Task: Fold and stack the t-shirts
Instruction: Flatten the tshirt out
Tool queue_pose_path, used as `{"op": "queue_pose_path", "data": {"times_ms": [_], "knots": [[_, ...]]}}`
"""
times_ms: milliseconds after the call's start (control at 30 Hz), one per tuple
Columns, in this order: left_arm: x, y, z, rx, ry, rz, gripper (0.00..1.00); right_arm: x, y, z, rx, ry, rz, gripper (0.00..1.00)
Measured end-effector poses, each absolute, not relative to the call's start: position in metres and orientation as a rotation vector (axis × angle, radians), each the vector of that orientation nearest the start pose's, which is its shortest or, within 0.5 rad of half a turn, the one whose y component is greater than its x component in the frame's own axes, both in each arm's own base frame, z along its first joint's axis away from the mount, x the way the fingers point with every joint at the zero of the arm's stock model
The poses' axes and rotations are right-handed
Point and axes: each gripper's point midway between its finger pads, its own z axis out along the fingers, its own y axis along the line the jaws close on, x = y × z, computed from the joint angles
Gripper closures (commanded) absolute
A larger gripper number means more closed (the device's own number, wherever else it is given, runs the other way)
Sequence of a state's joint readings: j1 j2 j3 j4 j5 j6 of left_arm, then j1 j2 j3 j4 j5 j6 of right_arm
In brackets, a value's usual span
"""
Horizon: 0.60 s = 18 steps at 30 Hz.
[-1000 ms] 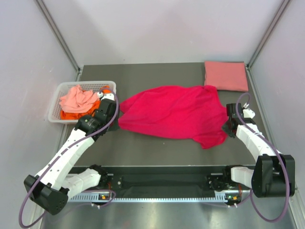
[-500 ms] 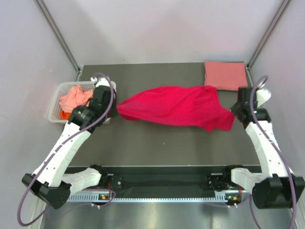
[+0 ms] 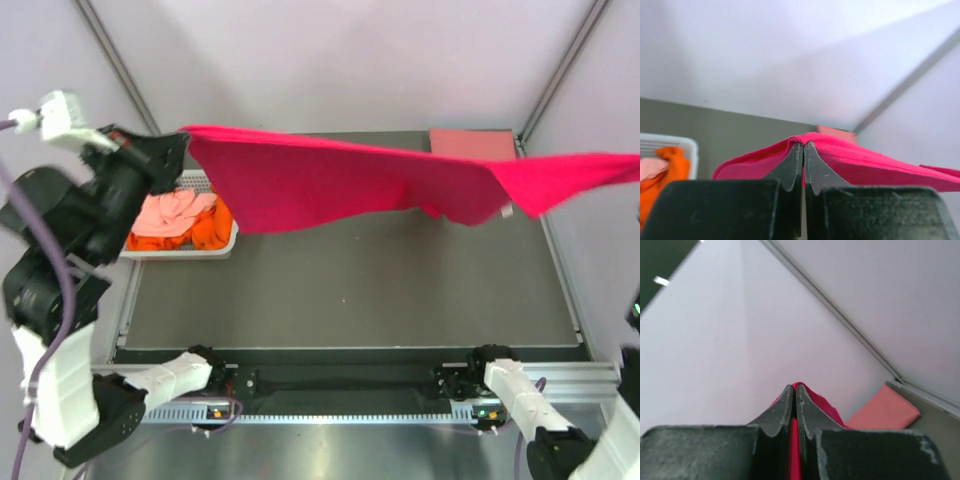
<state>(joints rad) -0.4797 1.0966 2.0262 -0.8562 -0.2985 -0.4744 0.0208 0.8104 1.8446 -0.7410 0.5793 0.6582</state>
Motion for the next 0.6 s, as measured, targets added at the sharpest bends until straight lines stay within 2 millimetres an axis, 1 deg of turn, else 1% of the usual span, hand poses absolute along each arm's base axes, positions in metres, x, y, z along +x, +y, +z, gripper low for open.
{"op": "queue_pose_path", "data": {"times_ms": [33, 67, 133, 167, 200, 233, 300, 367, 433, 500, 600], "knots": [[0.222, -0.084, 0.571, -0.223, 1.477, -0.585, 1.0, 0.129, -0.073, 0.592, 0.85, 0.971, 0.221, 1.0], [0.211, -0.085, 0.576, -0.206, 1.457, -0.623, 1.0, 0.115, -0.074, 0.598, 0.848, 0.939, 0.231, 1.0], [0.187, -0.084, 0.588, -0.172, 1.414, -0.694, 1.0, 0.087, -0.076, 0.607, 0.842, 0.879, 0.246, 1.0], [0.177, -0.084, 0.593, -0.158, 1.395, -0.723, 1.0, 0.077, -0.077, 0.61, 0.838, 0.861, 0.249, 1.0], [0.167, -0.084, 0.597, -0.144, 1.378, -0.751, 1.0, 0.068, -0.077, 0.613, 0.829, 0.843, 0.252, 1.0], [0.16, -0.083, 0.6, -0.133, 1.366, -0.77, 1.0, 0.064, -0.077, 0.615, 0.822, 0.836, 0.252, 1.0], [0.151, -0.083, 0.602, -0.118, 1.353, -0.791, 1.0, 0.062, -0.075, 0.619, 0.796, 0.839, 0.245, 1.0], [0.152, -0.084, 0.601, -0.113, 1.356, -0.789, 1.0, 0.07, -0.073, 0.618, 0.781, 0.865, 0.231, 1.0], [0.163, -0.088, 0.591, -0.113, 1.383, -0.77, 1.0, 0.088, -0.07, 0.616, 0.762, 0.911, 0.211, 1.0], [0.182, -0.093, 0.571, -0.122, 1.444, -0.721, 1.0, 0.115, -0.067, 0.611, 0.744, 0.97, 0.194, 1.0], [0.223, -0.1, 0.533, -0.146, 1.549, -0.612, 1.0, 0.167, -0.063, 0.596, 0.728, 1.081, 0.148, 1.0]]}}
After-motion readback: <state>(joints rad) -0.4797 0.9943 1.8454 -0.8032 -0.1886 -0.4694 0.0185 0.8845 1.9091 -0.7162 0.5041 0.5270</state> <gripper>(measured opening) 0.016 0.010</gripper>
